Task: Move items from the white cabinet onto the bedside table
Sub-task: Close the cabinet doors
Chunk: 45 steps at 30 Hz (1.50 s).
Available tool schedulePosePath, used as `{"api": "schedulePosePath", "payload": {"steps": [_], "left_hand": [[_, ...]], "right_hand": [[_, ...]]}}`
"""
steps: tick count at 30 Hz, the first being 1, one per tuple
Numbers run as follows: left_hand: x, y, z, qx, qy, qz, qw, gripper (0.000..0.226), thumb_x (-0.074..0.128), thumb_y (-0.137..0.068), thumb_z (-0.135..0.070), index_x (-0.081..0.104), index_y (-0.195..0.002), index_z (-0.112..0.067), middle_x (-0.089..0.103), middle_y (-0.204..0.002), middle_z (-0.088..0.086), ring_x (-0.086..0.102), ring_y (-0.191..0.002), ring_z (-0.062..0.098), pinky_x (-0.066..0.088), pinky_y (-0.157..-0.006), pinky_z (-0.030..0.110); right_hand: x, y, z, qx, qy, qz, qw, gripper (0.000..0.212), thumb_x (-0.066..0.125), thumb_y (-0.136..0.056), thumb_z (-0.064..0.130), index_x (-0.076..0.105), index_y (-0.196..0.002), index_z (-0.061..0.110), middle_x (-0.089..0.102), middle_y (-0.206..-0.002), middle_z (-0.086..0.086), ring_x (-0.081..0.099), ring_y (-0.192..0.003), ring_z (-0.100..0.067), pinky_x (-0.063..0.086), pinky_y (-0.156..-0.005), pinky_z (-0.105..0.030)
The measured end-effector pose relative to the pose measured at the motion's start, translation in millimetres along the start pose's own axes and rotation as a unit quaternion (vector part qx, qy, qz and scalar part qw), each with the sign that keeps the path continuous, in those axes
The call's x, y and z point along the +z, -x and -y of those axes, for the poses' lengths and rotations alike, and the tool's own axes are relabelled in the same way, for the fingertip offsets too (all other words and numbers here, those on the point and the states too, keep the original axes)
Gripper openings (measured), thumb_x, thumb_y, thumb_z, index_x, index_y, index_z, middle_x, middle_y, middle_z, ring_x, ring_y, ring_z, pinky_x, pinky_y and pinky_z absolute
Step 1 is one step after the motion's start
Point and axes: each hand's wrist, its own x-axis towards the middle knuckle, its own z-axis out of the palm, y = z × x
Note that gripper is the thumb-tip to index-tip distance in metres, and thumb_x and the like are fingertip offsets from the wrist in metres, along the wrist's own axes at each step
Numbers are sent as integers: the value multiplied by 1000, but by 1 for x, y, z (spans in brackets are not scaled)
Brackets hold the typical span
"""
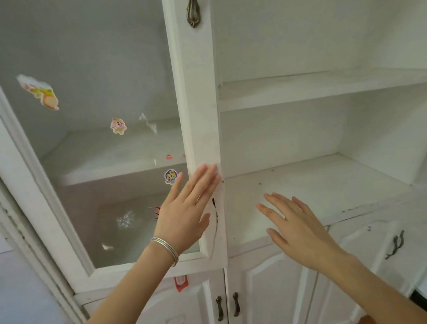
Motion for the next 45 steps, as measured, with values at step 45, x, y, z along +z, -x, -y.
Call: {"api": "schedulePosePath", "payload": {"steps": [45], "left_hand": [[80,-55,-139,141,226,98,959,50,39,-85,-42,67,-111,-9,68,-104,10,64,-98,31,51,-81,41]], "right_hand": [[8,109,-77,197,65,234,950,54,33,-87,44,51,-131,20,53,-134,-6,51,-122,-23,43,-97,-47]]}}
